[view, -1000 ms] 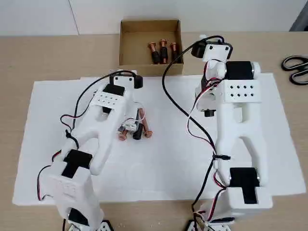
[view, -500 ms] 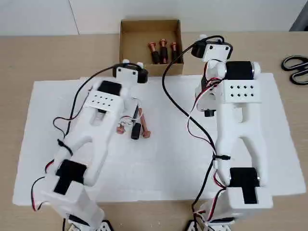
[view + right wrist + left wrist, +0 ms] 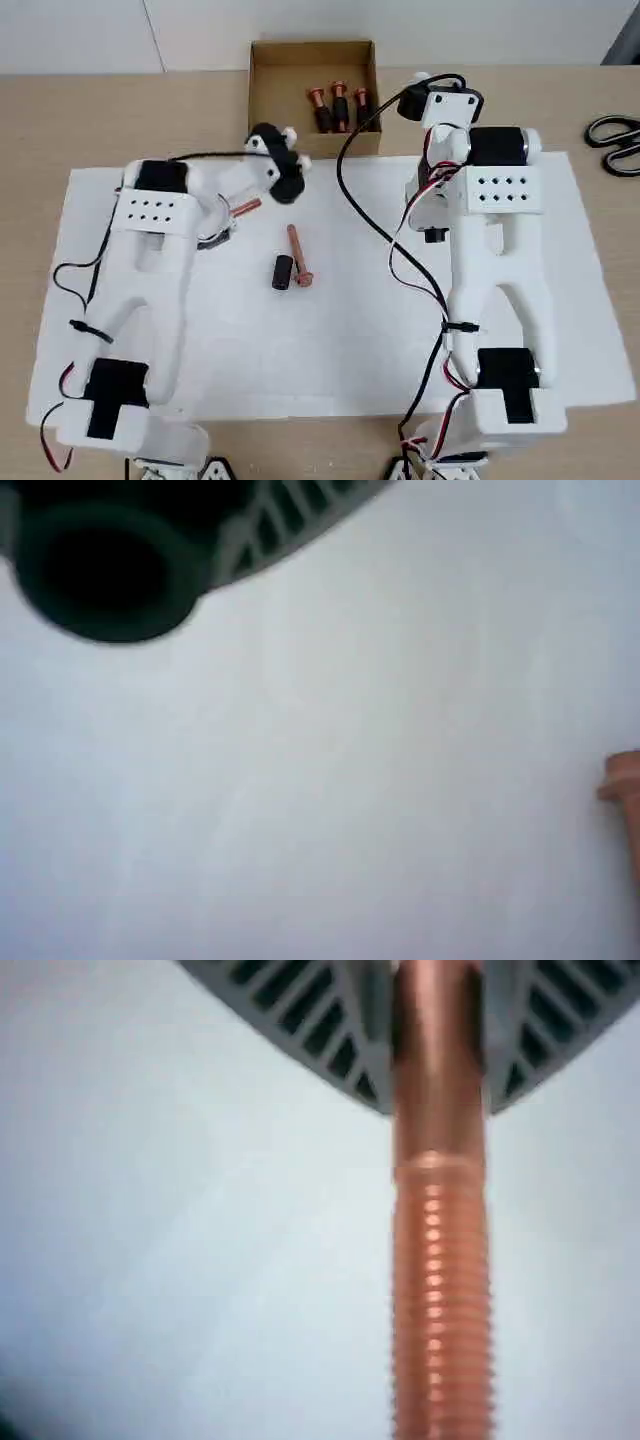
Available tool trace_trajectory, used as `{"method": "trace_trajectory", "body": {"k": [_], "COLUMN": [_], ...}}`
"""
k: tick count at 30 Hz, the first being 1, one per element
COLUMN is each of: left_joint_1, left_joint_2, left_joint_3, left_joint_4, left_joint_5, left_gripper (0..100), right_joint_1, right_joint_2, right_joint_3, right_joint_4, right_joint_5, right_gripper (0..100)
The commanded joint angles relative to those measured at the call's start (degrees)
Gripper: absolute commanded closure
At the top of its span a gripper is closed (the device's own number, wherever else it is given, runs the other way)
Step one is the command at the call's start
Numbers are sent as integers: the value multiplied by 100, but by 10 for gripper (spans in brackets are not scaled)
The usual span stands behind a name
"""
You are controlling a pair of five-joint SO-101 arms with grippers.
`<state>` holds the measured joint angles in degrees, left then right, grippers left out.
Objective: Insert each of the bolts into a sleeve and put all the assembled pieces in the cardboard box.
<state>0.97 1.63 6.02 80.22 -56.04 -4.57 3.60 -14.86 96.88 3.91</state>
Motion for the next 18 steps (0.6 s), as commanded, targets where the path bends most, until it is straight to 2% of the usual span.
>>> {"method": "trace_trajectory", "body": {"k": [1, 4, 10, 18], "left_joint_1": [-53, 9, 97, 290], "left_joint_2": [-343, -334, 62, 844], "left_joint_3": [-22, -13, -13, -48], "left_joint_4": [18, -97, -668, -993], "left_joint_5": [-1292, -1960, -2505, -2576], "left_gripper": [994, 994, 994, 994], "right_joint_1": [4, 4, 4, 22], "right_joint_2": [-277, -277, -277, -303], "right_joint_3": [-18, -18, 0, 255], "right_joint_4": [-57, -48, -48, -66], "right_joint_5": [26, 26, 26, 44], "right_gripper": [995, 995, 995, 995]}}
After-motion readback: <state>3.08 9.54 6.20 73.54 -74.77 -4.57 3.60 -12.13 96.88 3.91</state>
